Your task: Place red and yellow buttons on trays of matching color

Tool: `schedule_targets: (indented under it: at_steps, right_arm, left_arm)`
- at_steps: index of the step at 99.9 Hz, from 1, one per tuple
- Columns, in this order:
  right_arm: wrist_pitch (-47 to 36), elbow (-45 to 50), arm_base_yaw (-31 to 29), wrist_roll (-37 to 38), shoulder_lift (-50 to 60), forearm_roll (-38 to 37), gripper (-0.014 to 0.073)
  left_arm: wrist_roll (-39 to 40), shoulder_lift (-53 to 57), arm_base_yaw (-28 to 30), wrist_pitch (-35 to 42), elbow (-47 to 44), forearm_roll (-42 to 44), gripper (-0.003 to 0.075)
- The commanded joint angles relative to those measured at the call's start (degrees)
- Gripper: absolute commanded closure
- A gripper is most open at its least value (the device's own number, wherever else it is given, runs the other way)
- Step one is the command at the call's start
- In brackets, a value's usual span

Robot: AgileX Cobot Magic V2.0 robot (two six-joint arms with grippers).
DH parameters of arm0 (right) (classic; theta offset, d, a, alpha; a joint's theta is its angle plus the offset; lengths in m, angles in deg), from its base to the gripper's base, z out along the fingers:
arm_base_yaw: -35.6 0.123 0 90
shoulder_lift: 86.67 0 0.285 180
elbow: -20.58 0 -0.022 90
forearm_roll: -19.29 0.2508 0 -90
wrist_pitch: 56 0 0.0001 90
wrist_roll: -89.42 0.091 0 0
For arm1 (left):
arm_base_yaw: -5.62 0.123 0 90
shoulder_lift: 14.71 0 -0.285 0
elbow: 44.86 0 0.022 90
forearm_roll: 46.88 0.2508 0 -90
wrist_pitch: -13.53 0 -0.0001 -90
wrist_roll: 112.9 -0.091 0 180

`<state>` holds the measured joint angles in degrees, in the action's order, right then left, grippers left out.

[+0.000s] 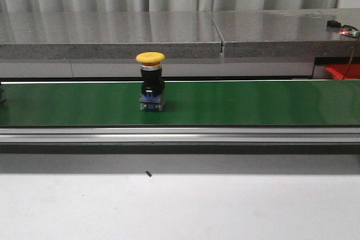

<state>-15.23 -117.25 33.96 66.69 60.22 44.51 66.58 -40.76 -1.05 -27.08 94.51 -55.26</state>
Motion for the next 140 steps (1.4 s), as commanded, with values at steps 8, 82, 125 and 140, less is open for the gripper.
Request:
schedule_targets:
  at_steps: [8, 82, 125, 140]
  right_arm:
    - [-3.7, -1.3, -0.2, -0.2, -0.2, 1.0, 0.0662]
    - [-11.0, -1.5, -0.2, -0.3, -0.2, 2.2, 0.0662]
    - [-12.0, -1.5, -0.2, -0.3, -0.2, 2.3, 0.0662]
    - [-11.0, -1.3, -0.2, -0.3, -0.2, 3.4, 0.0662]
  left_arm:
    - [0.5, 4.8, -0.4, 2.2, -2.2, -0.2, 0.0454]
    - [0.5, 8.0, -0.4, 2.2, -5.3, -0.2, 0.0741]
    - [0.5, 8.0, -0.4, 2.2, -5.3, -0.2, 0.0741]
    - [0.5, 8.0, -0.4, 2.2, -5.3, -0.2, 0.0741]
